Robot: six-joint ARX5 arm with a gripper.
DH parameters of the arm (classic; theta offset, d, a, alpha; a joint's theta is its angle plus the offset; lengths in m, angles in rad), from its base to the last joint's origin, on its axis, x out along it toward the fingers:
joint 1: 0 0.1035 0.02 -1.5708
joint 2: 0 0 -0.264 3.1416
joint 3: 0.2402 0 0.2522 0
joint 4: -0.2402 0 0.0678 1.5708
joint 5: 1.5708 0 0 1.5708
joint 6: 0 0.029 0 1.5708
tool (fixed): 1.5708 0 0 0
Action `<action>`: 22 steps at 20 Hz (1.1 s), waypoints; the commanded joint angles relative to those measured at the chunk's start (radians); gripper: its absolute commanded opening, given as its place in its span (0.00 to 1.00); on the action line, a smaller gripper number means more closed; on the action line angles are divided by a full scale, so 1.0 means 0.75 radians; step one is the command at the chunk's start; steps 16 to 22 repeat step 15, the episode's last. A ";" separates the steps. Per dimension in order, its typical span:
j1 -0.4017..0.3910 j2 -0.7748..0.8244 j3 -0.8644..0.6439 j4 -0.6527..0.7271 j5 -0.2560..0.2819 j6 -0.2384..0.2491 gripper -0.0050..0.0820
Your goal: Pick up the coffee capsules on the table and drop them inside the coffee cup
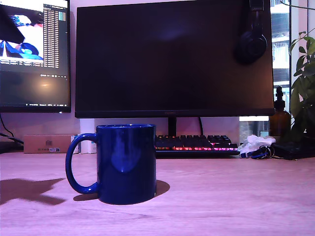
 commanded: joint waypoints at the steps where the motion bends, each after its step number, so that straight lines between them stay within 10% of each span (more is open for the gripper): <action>1: 0.002 -0.071 -0.042 -0.026 -0.036 -0.019 0.04; 22: 0.002 -0.433 -0.092 -0.205 -0.119 -0.042 0.04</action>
